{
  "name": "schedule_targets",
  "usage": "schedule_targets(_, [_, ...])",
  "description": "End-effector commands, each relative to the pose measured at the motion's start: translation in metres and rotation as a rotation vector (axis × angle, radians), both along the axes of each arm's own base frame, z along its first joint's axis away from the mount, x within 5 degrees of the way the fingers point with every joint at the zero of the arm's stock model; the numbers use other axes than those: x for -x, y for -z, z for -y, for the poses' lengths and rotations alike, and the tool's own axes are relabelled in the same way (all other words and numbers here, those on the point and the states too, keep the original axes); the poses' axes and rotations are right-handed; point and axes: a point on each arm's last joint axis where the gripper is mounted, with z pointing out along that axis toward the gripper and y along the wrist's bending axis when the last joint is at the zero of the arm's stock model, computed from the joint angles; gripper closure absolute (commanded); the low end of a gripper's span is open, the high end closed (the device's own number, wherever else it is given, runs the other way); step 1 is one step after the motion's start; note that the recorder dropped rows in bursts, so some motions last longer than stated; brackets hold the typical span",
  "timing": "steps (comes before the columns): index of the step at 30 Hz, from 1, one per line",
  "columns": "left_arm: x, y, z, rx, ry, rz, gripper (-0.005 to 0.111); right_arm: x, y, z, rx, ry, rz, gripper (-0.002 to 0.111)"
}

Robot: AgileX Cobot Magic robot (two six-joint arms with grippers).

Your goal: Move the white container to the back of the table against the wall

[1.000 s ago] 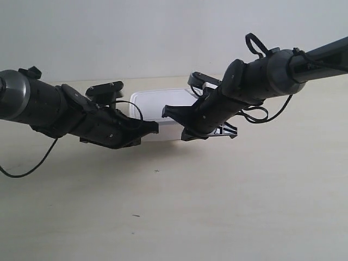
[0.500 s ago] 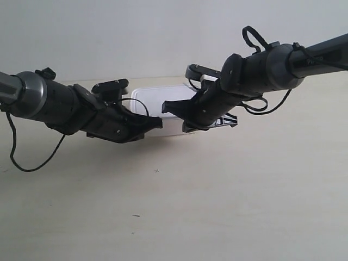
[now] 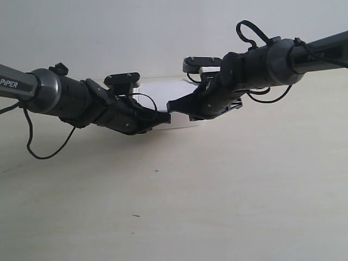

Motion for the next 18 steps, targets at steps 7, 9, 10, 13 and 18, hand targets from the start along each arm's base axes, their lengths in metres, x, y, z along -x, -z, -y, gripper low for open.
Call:
schedule_targets(7, [-0.018, -0.003, 0.003, -0.009, -0.019, 0.066, 0.107, -0.002, 0.003, 0.001, 0.176, -0.253, 0.095, 0.108])
schedule_targets(9, [-0.02, -0.002, 0.0, -0.026, -0.004, 0.075, 0.107, -0.002, 0.006, 0.001, 0.213, -0.313, 0.111, 0.108])
schedule_targets(10, [-0.021, -0.002, -0.001, -0.031, 0.001, 0.074, 0.107, -0.002, 0.008, 0.001, 0.233, -0.345, 0.12, 0.108])
schedule_targets(13, [-0.024, 0.0, -0.008, -0.047, 0.006, 0.078, 0.107, -0.003, 0.011, 0.001, 0.276, -0.416, 0.148, 0.108])
schedule_targets(18, [-0.027, 0.007, -0.021, -0.052, 0.0, 0.054, 0.107, -0.004, 0.02, 0.0, 0.3, -0.453, 0.163, 0.108])
